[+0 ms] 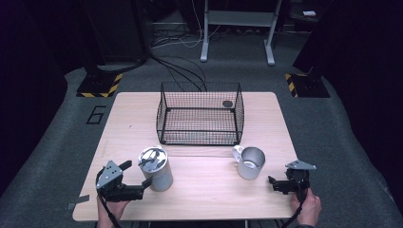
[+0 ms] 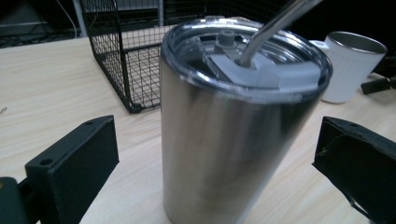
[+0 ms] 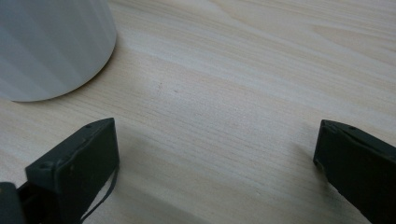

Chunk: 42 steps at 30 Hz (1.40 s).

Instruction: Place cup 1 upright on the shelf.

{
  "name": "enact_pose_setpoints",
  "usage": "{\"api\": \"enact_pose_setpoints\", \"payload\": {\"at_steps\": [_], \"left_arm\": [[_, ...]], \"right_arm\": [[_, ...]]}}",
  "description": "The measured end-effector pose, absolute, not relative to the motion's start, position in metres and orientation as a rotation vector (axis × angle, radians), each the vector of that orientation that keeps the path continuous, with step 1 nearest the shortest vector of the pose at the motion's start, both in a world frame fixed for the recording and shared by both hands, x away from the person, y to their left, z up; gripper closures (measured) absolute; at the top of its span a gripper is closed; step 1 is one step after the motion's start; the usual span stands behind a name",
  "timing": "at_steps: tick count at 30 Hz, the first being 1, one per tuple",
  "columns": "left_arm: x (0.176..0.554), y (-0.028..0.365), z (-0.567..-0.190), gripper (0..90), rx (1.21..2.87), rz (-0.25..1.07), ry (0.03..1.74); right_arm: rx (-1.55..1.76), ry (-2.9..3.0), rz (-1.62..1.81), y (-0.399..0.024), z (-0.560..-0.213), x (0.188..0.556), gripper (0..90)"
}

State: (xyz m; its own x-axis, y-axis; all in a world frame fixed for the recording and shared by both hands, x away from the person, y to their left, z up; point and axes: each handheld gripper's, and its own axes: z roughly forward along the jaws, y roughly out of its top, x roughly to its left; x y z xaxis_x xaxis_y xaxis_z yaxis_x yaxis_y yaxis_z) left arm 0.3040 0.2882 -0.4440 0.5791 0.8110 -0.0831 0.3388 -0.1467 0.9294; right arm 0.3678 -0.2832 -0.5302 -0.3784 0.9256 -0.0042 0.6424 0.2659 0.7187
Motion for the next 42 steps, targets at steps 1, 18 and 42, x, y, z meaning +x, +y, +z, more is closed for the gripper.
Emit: {"api": "enact_pose_setpoints", "payload": {"at_steps": [1, 18, 42], "left_arm": [[0.305, 0.286, -0.444, 0.0, 1.724, 0.546, 0.954], [0.326, 0.265, -0.449, 0.0, 1.691, 0.52, 0.913], [0.329, 0.254, -0.451, 3.6, 1.715, 0.624, 0.885]], "right_arm": [[1.418, 2.116, 0.894, -0.283, -0.53, 0.368, 0.0], [1.418, 2.116, 0.894, -0.283, -0.53, 0.368, 0.0], [1.419, 2.116, 0.894, -0.283, -0.53, 0.368, 0.0]]}}
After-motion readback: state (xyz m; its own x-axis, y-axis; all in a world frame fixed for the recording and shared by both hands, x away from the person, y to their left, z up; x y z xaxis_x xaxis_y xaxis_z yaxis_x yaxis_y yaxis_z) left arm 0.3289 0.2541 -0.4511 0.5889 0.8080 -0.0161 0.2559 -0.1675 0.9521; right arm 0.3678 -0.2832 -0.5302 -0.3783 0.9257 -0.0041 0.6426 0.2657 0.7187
